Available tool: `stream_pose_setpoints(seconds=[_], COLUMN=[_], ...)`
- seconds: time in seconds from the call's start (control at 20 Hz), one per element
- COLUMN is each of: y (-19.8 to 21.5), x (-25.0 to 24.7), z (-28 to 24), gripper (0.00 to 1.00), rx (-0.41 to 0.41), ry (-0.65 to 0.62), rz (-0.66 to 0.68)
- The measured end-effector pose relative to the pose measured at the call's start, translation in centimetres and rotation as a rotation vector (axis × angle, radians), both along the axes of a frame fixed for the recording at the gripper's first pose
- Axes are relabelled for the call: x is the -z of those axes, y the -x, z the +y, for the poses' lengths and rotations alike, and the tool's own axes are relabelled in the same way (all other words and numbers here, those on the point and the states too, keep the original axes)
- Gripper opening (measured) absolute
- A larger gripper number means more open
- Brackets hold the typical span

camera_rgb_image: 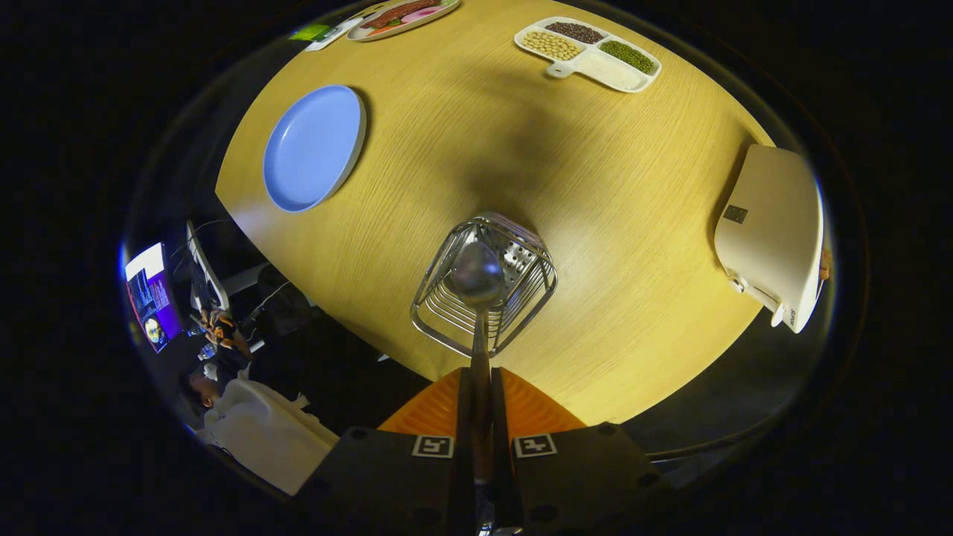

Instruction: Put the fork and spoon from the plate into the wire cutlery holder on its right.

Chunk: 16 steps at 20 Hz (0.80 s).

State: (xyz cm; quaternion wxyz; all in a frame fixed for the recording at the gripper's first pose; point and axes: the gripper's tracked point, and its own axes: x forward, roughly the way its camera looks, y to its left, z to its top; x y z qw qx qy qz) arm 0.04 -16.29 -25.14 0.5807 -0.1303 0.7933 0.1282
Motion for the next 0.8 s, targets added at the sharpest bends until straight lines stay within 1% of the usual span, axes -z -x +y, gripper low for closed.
stream_pose_setpoints(seconds=[0.1, 0.25, 0.3, 0.35, 0.4, 0.45, 0.6, 0.7, 0.8], y=[-0.2, -0.4, -0.3, -0.5, -0.6, -0.8, -1.3, -1.3, -1.6], x=[-0.5, -1.7, -2.3, -3.2, -3.9, -4.8, -7.9, -10.4, -12.9], z=[0.7, 1.6, 1.9, 2.2, 2.4, 2.7, 3.4, 4.6, 5.5], gripper=[0.32, 0.76, 0.82, 0.97, 0.99, 0.97, 0.97, 0.97, 0.99], rx=[0.009, 0.030, 0.039, 0.043, 0.048, 0.059, 0.090, 0.131, 0.186], ry=[-0.033, -0.077, -0.095, -0.110, -0.125, -0.143, -0.187, -0.233, -0.274], rz=[-0.038, -0.111, -0.139, -0.180, -0.218, -0.258, -0.422, -0.541, -0.689])
